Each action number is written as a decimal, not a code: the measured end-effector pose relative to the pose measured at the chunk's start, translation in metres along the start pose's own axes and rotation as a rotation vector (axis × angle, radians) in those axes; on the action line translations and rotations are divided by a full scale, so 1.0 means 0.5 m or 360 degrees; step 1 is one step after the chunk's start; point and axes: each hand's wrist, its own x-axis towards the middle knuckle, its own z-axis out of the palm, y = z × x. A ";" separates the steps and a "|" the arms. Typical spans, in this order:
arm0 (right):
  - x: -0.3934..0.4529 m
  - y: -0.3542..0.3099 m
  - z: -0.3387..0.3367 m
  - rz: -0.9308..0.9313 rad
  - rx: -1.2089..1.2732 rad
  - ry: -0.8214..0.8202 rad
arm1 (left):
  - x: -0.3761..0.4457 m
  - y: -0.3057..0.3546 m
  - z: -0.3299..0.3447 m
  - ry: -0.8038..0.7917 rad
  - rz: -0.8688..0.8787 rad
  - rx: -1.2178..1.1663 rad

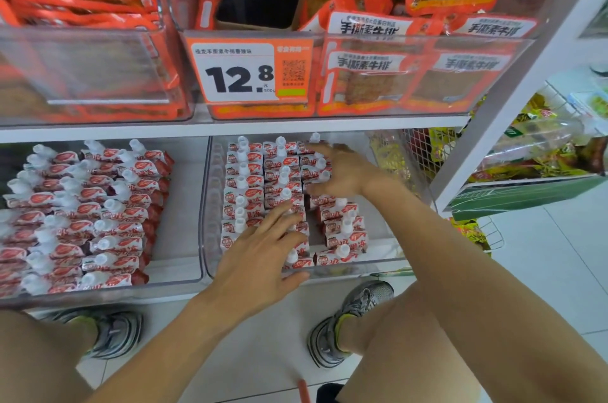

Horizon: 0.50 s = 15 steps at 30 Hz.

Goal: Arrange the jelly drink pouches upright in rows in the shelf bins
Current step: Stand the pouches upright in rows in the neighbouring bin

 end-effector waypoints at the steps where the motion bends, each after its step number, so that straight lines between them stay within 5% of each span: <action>1: 0.020 -0.003 0.009 0.0000 0.0002 -0.0016 | 0.000 0.000 0.000 -0.0007 -0.0002 -0.0001; 15: 0.046 0.010 -0.027 0.0140 -0.0062 -0.0016 | 0.002 -0.004 0.006 -0.0036 -0.0030 -0.0008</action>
